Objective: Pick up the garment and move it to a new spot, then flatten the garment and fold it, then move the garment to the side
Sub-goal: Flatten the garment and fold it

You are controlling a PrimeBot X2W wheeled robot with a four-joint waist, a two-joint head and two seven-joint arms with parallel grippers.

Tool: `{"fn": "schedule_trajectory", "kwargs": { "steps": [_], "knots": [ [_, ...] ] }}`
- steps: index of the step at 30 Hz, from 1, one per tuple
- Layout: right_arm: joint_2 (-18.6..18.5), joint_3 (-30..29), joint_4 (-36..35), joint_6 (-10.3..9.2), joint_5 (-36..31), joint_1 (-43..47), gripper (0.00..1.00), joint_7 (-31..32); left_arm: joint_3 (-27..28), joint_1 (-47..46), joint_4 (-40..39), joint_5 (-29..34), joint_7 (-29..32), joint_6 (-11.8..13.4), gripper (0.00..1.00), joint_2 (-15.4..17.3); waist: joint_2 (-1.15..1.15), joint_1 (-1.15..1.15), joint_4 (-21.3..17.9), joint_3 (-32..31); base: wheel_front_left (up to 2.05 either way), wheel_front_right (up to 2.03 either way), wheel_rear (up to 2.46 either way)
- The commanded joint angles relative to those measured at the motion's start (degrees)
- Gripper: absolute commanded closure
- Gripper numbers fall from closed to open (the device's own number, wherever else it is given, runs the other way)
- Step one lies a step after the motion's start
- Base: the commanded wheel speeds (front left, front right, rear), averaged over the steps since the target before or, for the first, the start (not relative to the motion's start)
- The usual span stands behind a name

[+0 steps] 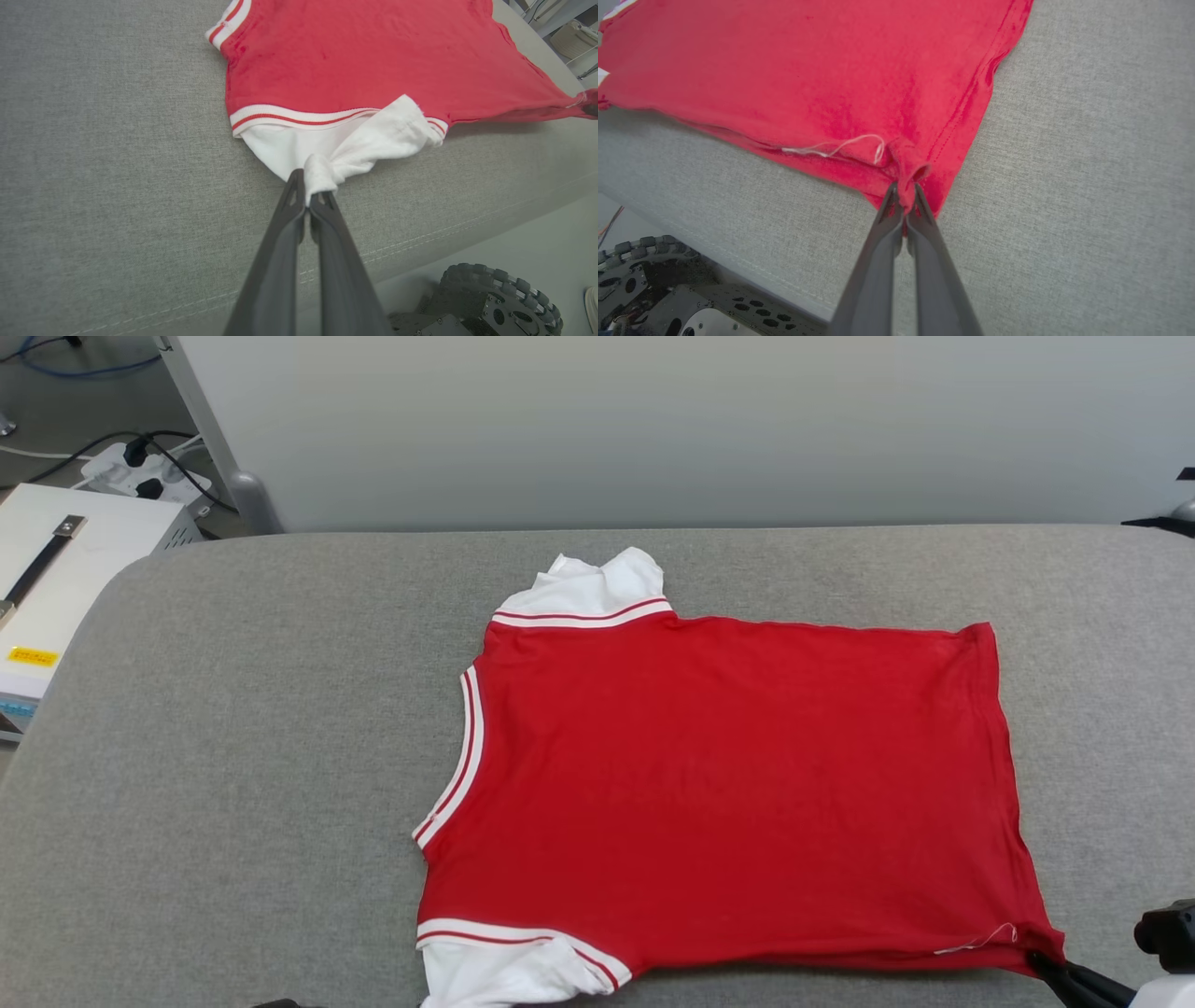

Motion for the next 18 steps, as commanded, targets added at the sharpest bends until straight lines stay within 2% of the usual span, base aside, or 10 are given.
{"fn": "schedule_trajectory", "kwargs": {
  "steps": [1, 7, 18],
  "knots": [
    [0.6, -1.6, -0.9, -0.04, -1.4, 1.0, 1.00, 0.8, 0.2, -0.5, 0.0, 0.2, -0.1, 0.0, 1.00, 0.4, 0.00, 0.01, 0.0, 0.2, 0.00, 0.00, 0.00],
    [4.1, -7.6, -4.3, -0.04, -4.2, 2.4, 1.00, 4.1, 0.3, -6.3, 1.6, 3.0, 0.1, -1.4, 1.00, 0.1, 0.00, 0.01, -0.2, 1.5, 0.00, 0.00, 0.00],
    [8.9, -13.5, -7.6, -0.04, -6.1, -3.4, 1.00, 7.3, 1.5, -23.2, 8.5, 7.2, 1.7, -7.2, 1.00, -1.7, 0.00, 0.01, -1.9, 6.7, 0.00, 0.00, 0.00]
  ]
}}
